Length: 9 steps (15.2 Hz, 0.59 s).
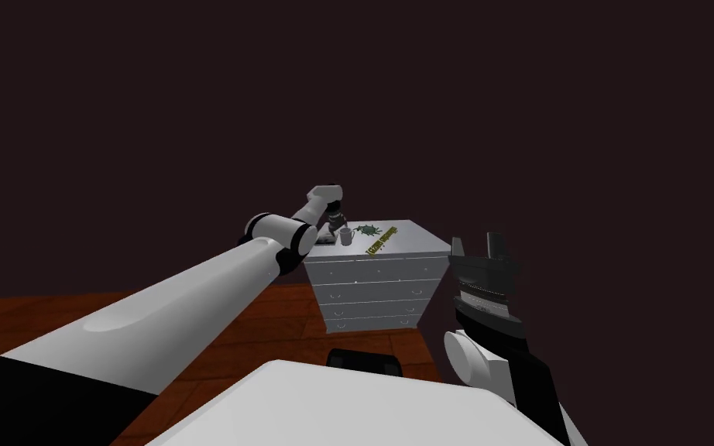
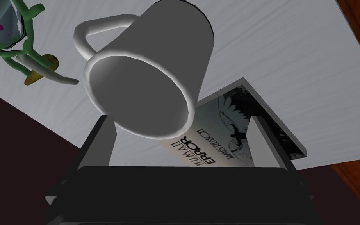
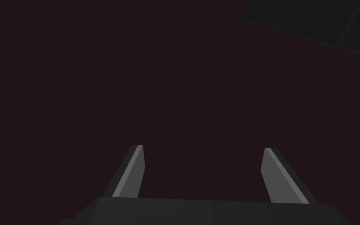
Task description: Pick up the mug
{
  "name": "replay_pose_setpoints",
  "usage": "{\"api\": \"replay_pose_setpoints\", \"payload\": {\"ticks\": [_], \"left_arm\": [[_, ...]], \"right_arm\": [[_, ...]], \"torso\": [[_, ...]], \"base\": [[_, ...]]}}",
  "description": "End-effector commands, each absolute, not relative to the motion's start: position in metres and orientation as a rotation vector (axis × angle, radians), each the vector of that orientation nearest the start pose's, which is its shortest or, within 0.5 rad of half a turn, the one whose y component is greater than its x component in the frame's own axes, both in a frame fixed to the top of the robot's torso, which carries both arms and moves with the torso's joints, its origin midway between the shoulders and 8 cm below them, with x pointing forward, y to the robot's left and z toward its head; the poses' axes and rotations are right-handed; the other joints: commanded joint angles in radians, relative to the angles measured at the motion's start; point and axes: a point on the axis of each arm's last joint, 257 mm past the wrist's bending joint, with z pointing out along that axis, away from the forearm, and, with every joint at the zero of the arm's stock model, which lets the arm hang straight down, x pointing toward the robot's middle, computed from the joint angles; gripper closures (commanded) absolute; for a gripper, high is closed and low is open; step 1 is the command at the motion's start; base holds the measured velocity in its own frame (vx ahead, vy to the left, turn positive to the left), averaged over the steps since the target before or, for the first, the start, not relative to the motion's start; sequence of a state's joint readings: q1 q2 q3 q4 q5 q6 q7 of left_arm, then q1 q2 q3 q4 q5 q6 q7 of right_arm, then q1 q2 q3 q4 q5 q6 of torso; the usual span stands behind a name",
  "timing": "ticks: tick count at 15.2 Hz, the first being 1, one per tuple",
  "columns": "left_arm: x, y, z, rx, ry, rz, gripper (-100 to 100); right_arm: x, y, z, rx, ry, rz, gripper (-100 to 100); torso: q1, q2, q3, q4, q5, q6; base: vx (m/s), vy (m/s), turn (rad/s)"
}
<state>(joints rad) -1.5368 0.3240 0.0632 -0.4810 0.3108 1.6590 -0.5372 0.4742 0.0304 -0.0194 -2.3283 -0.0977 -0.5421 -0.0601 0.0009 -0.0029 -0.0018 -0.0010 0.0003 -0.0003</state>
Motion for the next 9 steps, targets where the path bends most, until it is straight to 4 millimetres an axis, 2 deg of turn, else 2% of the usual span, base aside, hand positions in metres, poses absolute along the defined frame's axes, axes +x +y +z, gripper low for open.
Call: {"api": "replay_pose_setpoints", "payload": {"ticks": [1,2,3,5,8,9], "left_arm": [[0.587,0.166,-0.072,-1.235,2.649,-0.220,-100],[0.586,0.166,-0.073,-1.236,2.652,-0.218,-100],[0.575,0.163,-0.075,-1.246,2.696,-0.188,-100],[0.574,0.164,-0.075,-1.248,2.700,-0.184,-100],[0.553,0.161,-0.079,-1.268,2.777,-0.127,-100],[0.553,0.161,-0.079,-1.268,2.777,-0.127,-100]], "right_arm": [[0.323,-0.295,0.061,0.660,0.427,1.432,0],[0.323,-0.295,0.061,0.660,0.427,1.432,0],[0.323,-0.295,0.061,0.660,0.427,1.432,0],[0.323,-0.295,0.061,0.660,0.427,1.432,0],[0.323,-0.295,0.061,0.660,0.427,1.432,0],[0.323,-0.295,0.061,0.660,0.427,1.432,0]], "torso": [[0.000,0.000,0.000,0.000,0.000,0.000],[0.000,0.000,0.000,0.000,0.000,0.000],[0.000,-0.001,0.000,0.000,0.000,0.000],[0.000,-0.002,-0.001,0.000,0.000,0.000],[0.000,-0.002,-0.001,0.000,0.000,0.000],[0.000,-0.002,-0.001,0.000,0.000,0.000]], "base": [[0.046,0.014,-0.030],[0.052,0.015,-0.028],[0.064,0.017,-0.041],[0.059,0.019,-0.017],[0.058,0.013,-0.023],[0.063,0.013,-0.022]]}}
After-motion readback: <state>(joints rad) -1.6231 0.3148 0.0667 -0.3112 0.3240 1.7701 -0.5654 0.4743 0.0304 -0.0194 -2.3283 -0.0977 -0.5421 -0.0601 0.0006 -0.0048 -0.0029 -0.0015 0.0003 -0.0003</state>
